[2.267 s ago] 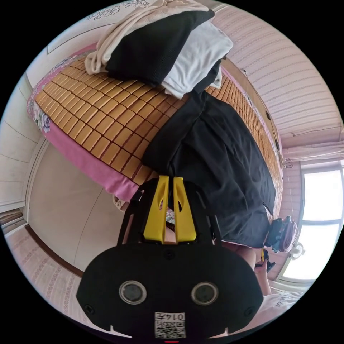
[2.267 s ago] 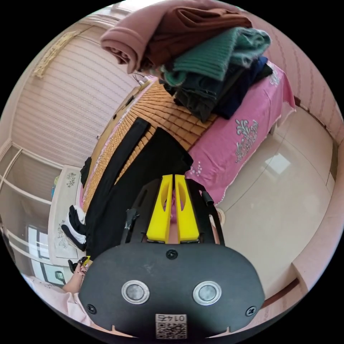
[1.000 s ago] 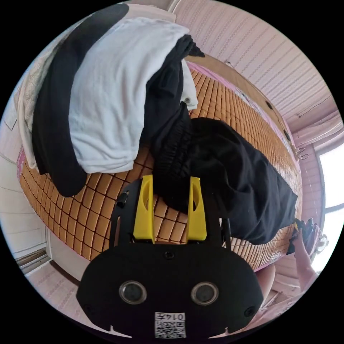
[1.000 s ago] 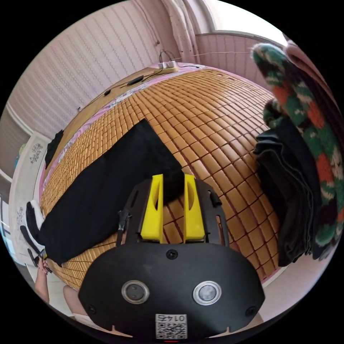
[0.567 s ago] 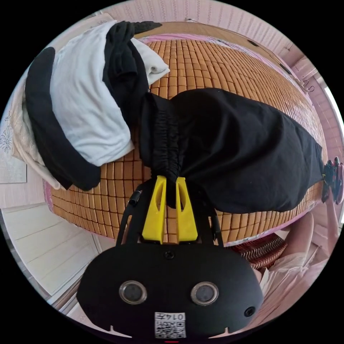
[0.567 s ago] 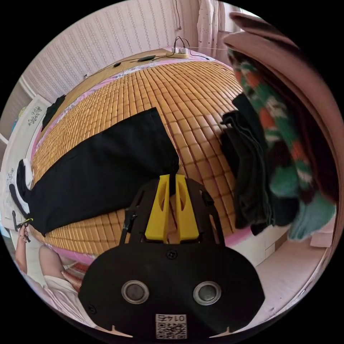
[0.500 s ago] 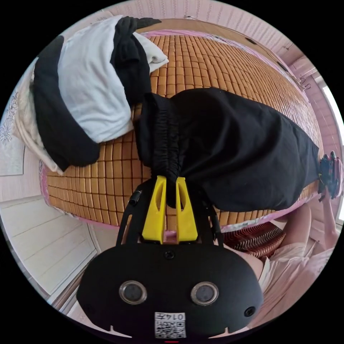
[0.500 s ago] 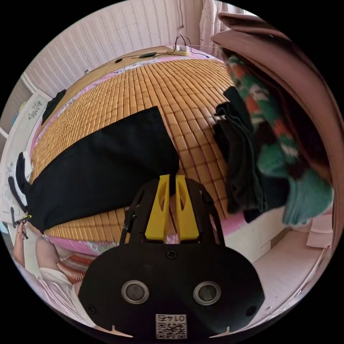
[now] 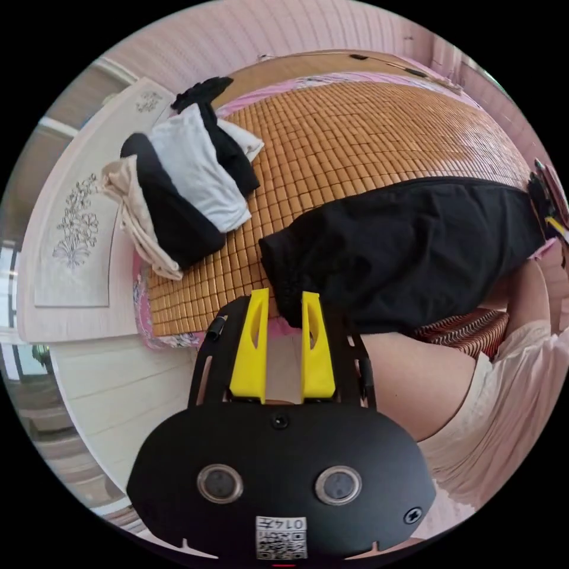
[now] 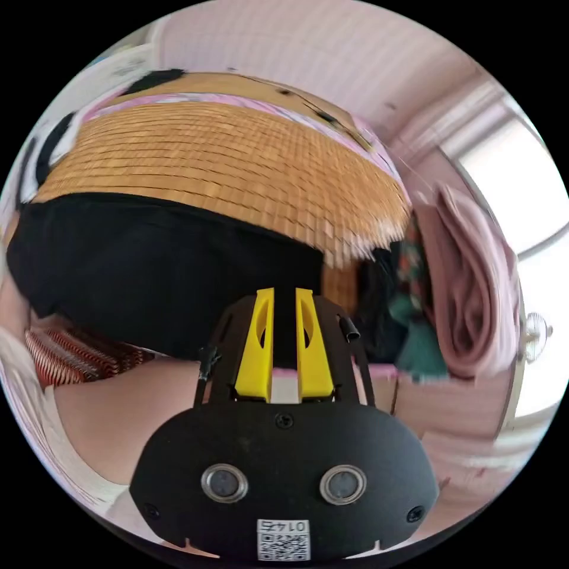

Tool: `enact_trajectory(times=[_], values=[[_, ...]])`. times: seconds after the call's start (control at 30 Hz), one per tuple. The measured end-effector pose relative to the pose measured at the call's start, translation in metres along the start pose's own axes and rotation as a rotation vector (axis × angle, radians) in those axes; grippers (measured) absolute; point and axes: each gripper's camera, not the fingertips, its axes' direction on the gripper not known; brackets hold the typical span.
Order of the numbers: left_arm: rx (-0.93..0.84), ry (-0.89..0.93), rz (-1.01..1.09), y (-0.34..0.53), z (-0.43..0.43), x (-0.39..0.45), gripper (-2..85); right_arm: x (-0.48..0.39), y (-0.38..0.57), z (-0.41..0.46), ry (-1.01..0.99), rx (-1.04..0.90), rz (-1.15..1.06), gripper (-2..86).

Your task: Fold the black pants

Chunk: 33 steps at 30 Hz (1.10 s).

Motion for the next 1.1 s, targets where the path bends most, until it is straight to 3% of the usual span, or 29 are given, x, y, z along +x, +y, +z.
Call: enact_trajectory(times=[0.1, 0.17, 0.37, 0.47, 0.57, 0.67, 0.83, 0.9, 0.97, 1.1], values=[[0.111, 0.039, 0.161, -0.029, -0.023, 0.049, 7.9, -0.073, -0.058, -0.009, -0.151, 0.145, -0.234, 6.3], [0.194, 0.163, 0.293, -0.060, -0.025, 0.102, 7.9, -0.112, -0.086, -0.005, -0.236, 0.182, -0.337, 6.8], [0.204, 0.244, 0.581, -0.136, 0.017, 0.238, 8.9, -0.186, -0.137, 0.030, -0.316, 0.074, -0.486, 5.9], [0.151, 0.276, 0.572, -0.169, 0.044, 0.274, 7.3, -0.196, -0.141, 0.033, -0.309, 0.068, -0.484, 0.4], [0.118, 0.308, 0.606, -0.183, 0.062, 0.294, 0.2, -0.194, -0.144, 0.026, -0.312, 0.063, -0.465, -0.6], [0.104, 0.274, 0.596, -0.187, 0.061, 0.300, -0.7, -0.187, -0.147, 0.011, -0.324, 0.125, -0.429, -0.6], [0.163, 0.275, 0.582, -0.188, 0.045, 0.299, 0.1, -0.192, -0.153, 0.012, -0.315, 0.144, -0.492, 5.1], [0.170, 0.294, 0.606, -0.189, 0.045, 0.303, 3.6, -0.206, -0.157, 0.030, -0.323, 0.015, -0.588, 8.1], [0.133, 0.260, 0.617, -0.194, 0.055, 0.313, 5.9, -0.211, -0.158, 0.035, -0.360, -0.001, -0.605, 5.3], [0.080, 0.277, 0.642, -0.198, 0.074, 0.329, 0.2, -0.207, -0.155, 0.027, -0.349, 0.018, -0.597, -0.1]])
